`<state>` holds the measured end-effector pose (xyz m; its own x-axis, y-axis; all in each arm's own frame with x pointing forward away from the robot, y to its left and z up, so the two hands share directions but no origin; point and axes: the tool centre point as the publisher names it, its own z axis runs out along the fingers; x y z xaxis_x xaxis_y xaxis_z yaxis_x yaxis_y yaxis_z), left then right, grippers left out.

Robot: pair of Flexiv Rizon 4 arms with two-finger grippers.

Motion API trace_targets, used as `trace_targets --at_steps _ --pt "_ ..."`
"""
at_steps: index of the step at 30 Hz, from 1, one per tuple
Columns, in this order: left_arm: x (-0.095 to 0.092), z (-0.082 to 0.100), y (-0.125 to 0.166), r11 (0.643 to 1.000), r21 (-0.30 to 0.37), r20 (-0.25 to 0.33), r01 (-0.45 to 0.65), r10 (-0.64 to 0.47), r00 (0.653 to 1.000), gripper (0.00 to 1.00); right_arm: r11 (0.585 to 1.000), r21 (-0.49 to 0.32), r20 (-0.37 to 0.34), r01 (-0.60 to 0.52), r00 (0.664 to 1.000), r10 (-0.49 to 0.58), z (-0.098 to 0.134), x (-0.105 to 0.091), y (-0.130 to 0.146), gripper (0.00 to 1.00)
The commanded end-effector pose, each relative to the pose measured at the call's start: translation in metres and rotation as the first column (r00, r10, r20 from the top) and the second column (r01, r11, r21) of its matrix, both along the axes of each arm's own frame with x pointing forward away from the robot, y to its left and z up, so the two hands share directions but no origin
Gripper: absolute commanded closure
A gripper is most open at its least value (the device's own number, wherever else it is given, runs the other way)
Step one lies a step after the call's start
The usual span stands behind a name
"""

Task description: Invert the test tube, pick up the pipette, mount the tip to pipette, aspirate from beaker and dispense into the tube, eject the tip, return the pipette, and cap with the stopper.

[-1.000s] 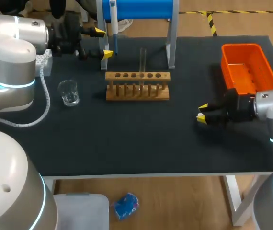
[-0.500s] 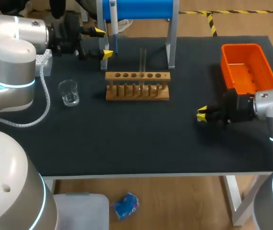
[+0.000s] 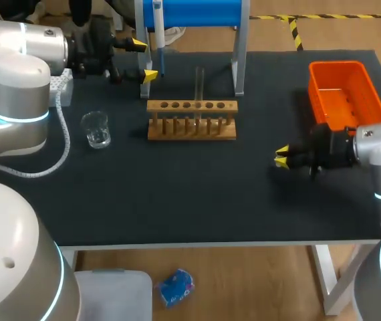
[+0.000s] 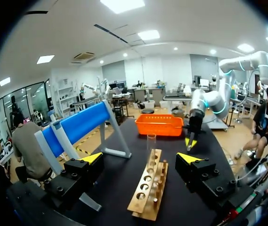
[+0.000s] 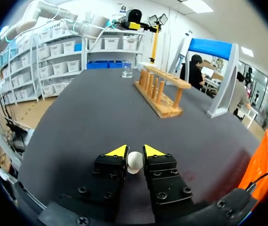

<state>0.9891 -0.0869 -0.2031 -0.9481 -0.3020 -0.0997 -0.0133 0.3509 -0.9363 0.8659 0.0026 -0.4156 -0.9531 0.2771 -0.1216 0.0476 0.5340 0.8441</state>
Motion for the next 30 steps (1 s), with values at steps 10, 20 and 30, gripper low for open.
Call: trace_targets --at_steps 10,20,30 --pt "0.000 0.000 0.000 1.000 0.001 -0.001 0.002 -0.002 1.000 0.00 1.000 -0.009 0.038 0.007 0.999 -0.006 0.074 0.008 0.011 1.00" --pt "0.000 0.000 0.000 1.000 0.001 -0.001 0.002 -0.002 1.000 0.00 0.999 -0.010 0.103 -0.047 0.993 0.048 0.182 0.027 0.039 1.00" --pt "0.000 0.000 0.000 1.000 0.001 -0.001 0.002 -0.002 1.000 0.00 0.998 -0.007 0.111 -0.056 0.992 0.057 0.192 0.027 0.042 1.00"
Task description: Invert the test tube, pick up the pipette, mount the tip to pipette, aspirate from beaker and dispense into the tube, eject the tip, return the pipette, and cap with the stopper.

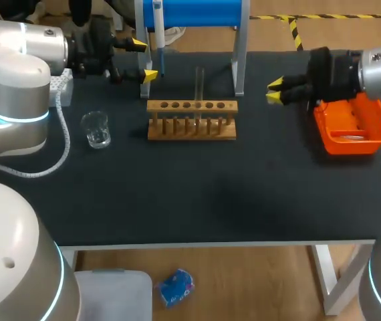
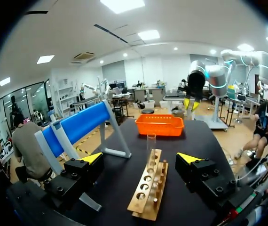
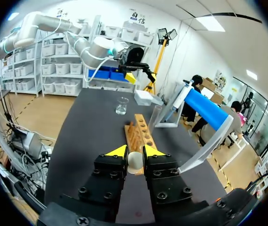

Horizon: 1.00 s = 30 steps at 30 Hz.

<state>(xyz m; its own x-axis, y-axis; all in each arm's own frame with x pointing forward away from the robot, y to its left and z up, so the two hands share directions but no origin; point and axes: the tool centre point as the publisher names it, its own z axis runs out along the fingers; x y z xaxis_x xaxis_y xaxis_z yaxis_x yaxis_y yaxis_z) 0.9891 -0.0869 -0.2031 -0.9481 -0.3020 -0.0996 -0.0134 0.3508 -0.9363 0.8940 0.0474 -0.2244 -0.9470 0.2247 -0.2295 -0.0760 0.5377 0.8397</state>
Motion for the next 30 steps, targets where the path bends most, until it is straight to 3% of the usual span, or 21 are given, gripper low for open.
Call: trace_targets --at_steps 1,10,20,30 --pt "0.000 0.000 0.000 1.000 0.002 -0.001 0.002 -0.002 1.000 0.00 1.000 0.001 -0.001 -0.003 1.000 0.003 0.001 -0.001 -0.002 1.00" --pt "0.000 0.000 0.000 1.000 0.002 -0.001 0.002 -0.002 1.000 0.00 1.000 0.001 -0.001 -0.003 1.000 0.003 0.001 -0.001 -0.002 1.00" --pt "0.000 0.000 0.000 1.000 0.002 -0.001 0.002 -0.002 1.000 0.00 0.997 0.004 0.053 -0.081 0.995 0.081 0.044 0.049 0.067 1.00" --pt "0.000 0.000 0.000 1.000 0.002 -0.001 0.002 -0.002 1.000 0.00 0.990 -0.028 0.026 -0.141 0.990 0.142 0.038 0.087 0.123 1.00"
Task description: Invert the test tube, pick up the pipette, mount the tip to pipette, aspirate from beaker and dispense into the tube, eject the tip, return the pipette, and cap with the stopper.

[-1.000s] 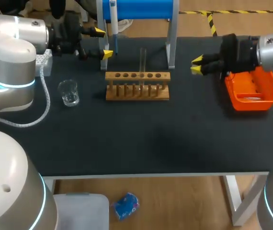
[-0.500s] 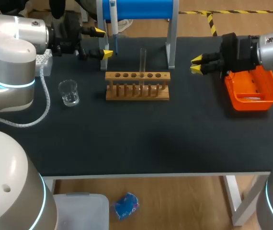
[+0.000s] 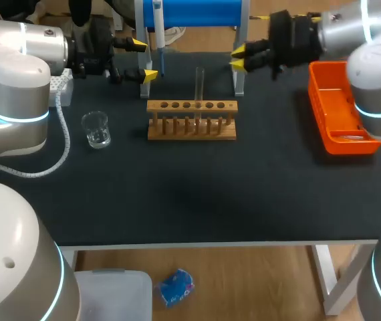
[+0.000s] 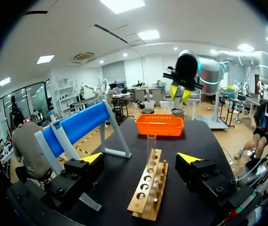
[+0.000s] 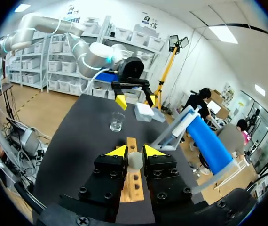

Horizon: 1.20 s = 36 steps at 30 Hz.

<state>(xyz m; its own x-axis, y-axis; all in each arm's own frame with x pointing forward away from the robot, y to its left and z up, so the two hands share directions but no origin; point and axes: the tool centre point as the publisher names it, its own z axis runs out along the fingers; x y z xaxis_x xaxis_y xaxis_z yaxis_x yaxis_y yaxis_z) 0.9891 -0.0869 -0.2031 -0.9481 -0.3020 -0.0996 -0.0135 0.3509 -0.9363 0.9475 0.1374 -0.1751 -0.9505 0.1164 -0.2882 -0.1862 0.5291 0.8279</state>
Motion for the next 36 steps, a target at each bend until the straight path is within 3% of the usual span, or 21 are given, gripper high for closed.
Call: trace_targets --at_steps 1,6,14,28,36 --pt "0.000 0.000 0.000 1.000 0.001 -0.001 0.002 -0.002 1.000 0.00 0.999 -0.019 -0.043 -0.031 0.999 0.031 -0.013 0.037 0.037 1.00" --pt "0.000 0.000 0.000 1.000 0.001 -0.001 0.002 -0.002 1.000 0.00 0.999 -0.012 -0.063 -0.035 0.997 0.034 -0.020 0.054 0.056 1.00" --pt "0.000 0.000 0.000 1.000 0.001 -0.001 0.002 -0.002 1.000 0.00 0.999 -0.012 -0.068 -0.047 0.997 0.046 -0.032 0.063 0.072 1.00" --pt "0.000 0.000 0.000 1.000 0.001 -0.001 0.002 -0.002 1.000 0.00 0.999 -0.011 -0.085 -0.039 0.996 0.037 -0.052 0.058 0.071 1.00" --pt "0.000 0.000 0.000 1.000 0.001 -0.001 0.002 -0.002 1.000 0.00 1.000 0.004 -0.082 -0.029 0.996 0.029 -0.049 0.059 0.068 1.00"
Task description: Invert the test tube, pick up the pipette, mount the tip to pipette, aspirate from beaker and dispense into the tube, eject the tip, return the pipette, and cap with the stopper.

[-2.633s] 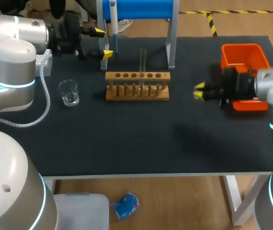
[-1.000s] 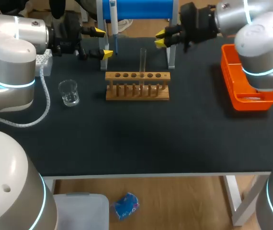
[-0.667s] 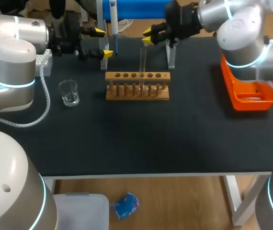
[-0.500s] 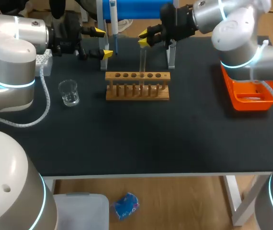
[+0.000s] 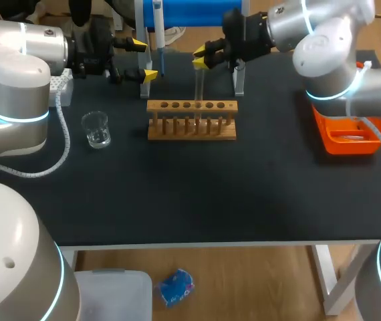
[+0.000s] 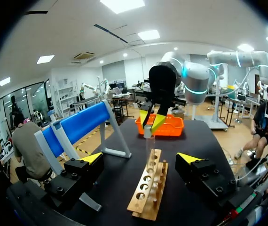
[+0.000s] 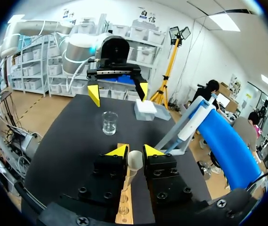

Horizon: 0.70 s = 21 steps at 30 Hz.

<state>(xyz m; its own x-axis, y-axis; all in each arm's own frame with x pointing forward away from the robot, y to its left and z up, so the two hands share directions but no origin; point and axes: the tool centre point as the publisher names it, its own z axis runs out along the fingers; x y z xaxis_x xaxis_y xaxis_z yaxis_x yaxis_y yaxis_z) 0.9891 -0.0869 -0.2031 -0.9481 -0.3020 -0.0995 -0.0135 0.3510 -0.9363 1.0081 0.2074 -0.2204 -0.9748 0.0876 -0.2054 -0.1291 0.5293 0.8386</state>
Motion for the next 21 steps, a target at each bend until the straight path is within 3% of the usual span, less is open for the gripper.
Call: trace_targets --at_steps 1,21 --pt "0.0005 0.0000 0.0001 1.000 0.001 -0.001 0.002 -0.002 1.000 0.00 1.000 0.009 0.006 0.000 1.000 0.000 -0.0029 -0.0016 -0.0024 1.00" --pt "0.0005 0.0000 0.0001 1.000 0.001 -0.001 0.002 -0.002 1.000 0.00 1.000 -0.003 0.019 0.011 1.000 -0.011 -0.0068 0.0014 -0.0070 1.00"
